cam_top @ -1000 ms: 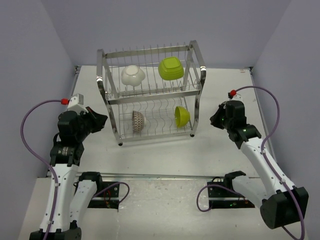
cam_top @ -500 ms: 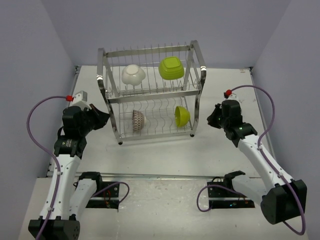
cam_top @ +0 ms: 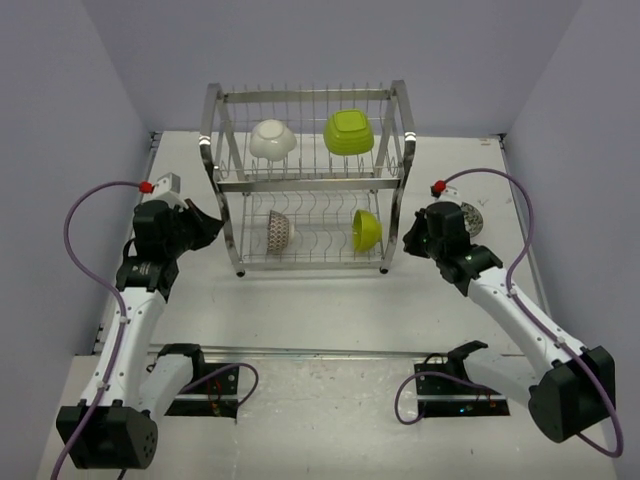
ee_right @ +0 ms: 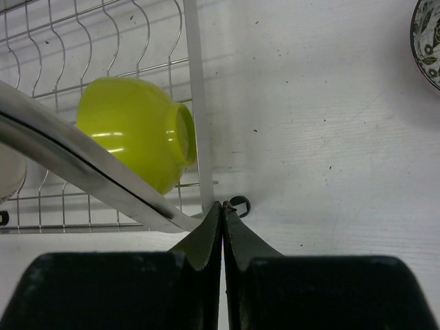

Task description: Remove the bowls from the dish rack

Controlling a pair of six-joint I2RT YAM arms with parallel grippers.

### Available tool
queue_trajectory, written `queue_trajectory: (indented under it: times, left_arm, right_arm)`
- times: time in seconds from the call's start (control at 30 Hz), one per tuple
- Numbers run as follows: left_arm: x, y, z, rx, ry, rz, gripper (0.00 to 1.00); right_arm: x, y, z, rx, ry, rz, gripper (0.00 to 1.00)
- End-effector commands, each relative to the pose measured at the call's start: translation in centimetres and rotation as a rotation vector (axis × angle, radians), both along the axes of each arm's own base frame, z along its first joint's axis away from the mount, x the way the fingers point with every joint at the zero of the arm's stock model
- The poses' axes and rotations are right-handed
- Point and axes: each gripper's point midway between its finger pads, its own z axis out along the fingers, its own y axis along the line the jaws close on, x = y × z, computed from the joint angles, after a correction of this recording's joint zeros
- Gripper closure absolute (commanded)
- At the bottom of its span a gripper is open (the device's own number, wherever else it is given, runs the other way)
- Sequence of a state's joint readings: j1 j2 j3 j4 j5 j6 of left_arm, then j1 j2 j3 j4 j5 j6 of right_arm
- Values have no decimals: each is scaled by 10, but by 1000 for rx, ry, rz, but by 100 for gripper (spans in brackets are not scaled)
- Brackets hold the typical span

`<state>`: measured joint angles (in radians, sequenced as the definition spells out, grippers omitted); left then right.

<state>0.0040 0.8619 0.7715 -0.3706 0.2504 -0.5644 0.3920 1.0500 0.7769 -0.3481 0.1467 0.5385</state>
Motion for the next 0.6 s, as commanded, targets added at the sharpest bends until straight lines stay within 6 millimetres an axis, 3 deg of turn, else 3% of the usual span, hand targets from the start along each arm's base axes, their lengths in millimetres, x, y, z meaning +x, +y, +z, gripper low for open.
queue_trajectory:
  times: [0.0, 0.2, 0.4, 0.57]
  left_arm:
    - [16, 1, 8, 17, -45, 2, 100]
    - [15, 4, 12, 25, -57, 12, 100]
    - [-8, 10, 36, 58, -119, 35, 86]
    - [-32, -2, 48, 17, -147, -18, 78]
  right_arm:
    - [9, -4, 1, -21, -30, -30, 100]
    - [14, -4, 8, -36, -41, -28, 100]
    - [15, 0, 11, -33, -38, -5, 100]
    - [5, -6, 15, -22, -65, -22, 100]
